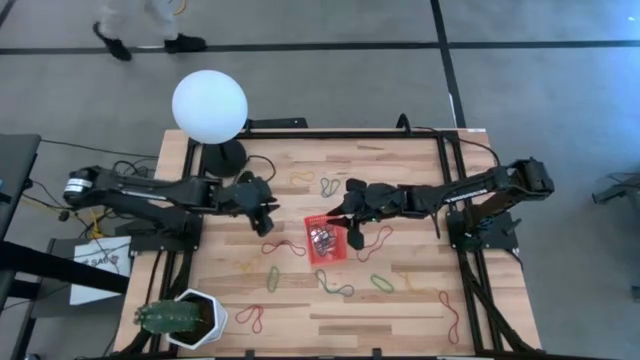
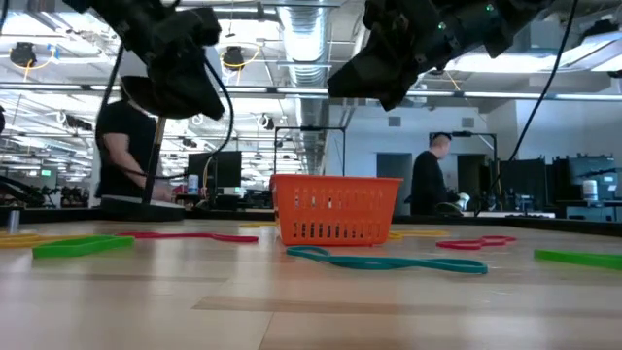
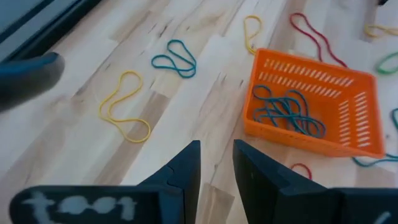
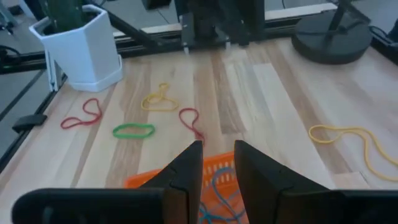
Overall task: Pick and place items into bin
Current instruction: Put the blue rubber band into the orange bin
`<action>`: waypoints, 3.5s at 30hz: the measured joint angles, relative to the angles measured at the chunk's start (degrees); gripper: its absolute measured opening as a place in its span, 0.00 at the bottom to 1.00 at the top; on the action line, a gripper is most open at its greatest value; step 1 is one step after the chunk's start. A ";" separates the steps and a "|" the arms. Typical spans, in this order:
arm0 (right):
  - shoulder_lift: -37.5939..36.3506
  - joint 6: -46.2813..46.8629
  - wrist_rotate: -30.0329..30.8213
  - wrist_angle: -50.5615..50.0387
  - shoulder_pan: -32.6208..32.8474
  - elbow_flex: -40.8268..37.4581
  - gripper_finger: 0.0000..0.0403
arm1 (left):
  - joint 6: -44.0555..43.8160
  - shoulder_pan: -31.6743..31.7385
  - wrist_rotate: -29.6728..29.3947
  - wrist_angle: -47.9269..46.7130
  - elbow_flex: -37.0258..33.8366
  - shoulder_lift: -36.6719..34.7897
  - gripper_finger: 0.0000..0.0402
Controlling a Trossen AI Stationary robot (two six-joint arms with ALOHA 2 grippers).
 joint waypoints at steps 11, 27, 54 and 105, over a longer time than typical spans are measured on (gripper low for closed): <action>-0.21 0.44 0.00 -3.00 0.21 0.00 0.22 | -2.53 6.30 -2.20 14.81 0.00 15.66 0.21; -0.21 0.20 0.00 -4.51 0.44 0.00 0.22 | 0.83 19.54 0.04 27.48 2.73 35.55 0.24; -0.05 0.14 12.99 -14.48 -5.11 0.00 0.22 | 5.95 21.96 6.18 38.19 6.73 40.86 0.46; 13.12 -4.55 9.28 -15.64 -17.00 5.90 0.00 | 7.10 21.86 8.68 36.74 6.73 40.76 0.46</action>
